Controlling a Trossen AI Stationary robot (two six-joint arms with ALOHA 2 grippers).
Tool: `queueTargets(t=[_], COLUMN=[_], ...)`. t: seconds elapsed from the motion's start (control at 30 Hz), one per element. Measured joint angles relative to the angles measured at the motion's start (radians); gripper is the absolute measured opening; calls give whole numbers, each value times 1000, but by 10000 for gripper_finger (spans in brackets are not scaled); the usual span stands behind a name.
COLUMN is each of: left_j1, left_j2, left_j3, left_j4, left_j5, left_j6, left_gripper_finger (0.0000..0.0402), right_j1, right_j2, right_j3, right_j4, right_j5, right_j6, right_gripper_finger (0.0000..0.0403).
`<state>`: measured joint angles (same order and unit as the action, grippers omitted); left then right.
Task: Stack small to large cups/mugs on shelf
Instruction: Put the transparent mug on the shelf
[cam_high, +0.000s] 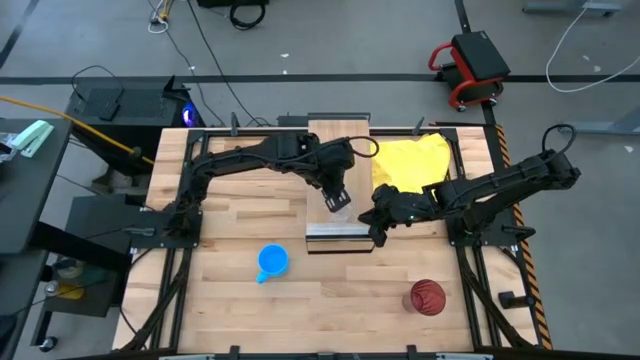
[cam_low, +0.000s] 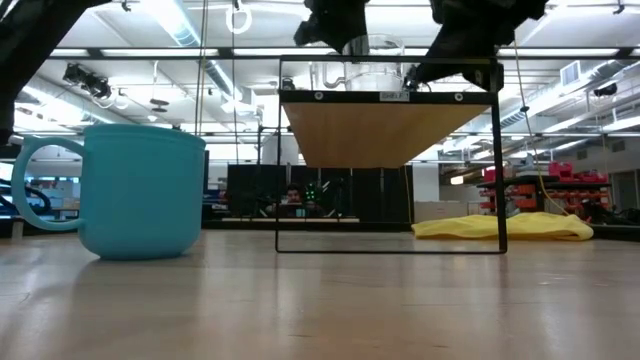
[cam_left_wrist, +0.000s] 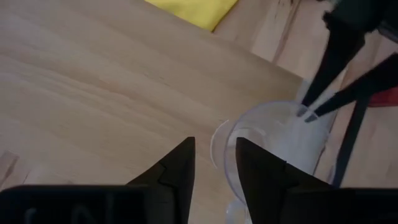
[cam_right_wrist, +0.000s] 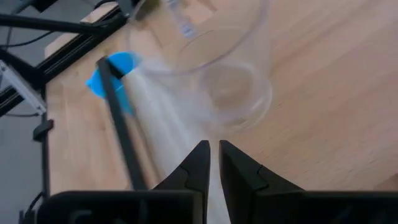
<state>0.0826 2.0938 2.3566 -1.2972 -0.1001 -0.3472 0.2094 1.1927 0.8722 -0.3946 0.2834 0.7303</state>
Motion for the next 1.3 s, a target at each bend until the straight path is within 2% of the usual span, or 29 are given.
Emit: queueTargets(t=[0.27, 0.53, 0.77, 0.9, 1.13, 1.3], left_j1=[0, 4, -21, -25, -36, -43], left_j2=[-30, -78, -65, -63, -63, -63], left_j3=[0, -1, -11, -42, -134, -186], left_j4=[-47, -281, -273, -269, -265, -192], left_j5=[-7, -63, -36, 17, 57, 72], left_j6=[-7, -76, -87, -95, -114, -115], left_gripper_finger=[125, 125, 119, 113, 116, 114], right_j1=[-5, -5, -18, -26, -35, -46], right_j2=[0, -1, -1, 0, 0, 0], right_j3=[0, 1, 1, 1, 1, 1], right_j4=[54, 72, 80, 81, 82, 82], right_j5=[19, 18, 22, 22, 23, 25], right_j6=[-17, -26, -33, -34, -36, -38], right_gripper_finger=[41, 41, 38, 38, 37, 37])
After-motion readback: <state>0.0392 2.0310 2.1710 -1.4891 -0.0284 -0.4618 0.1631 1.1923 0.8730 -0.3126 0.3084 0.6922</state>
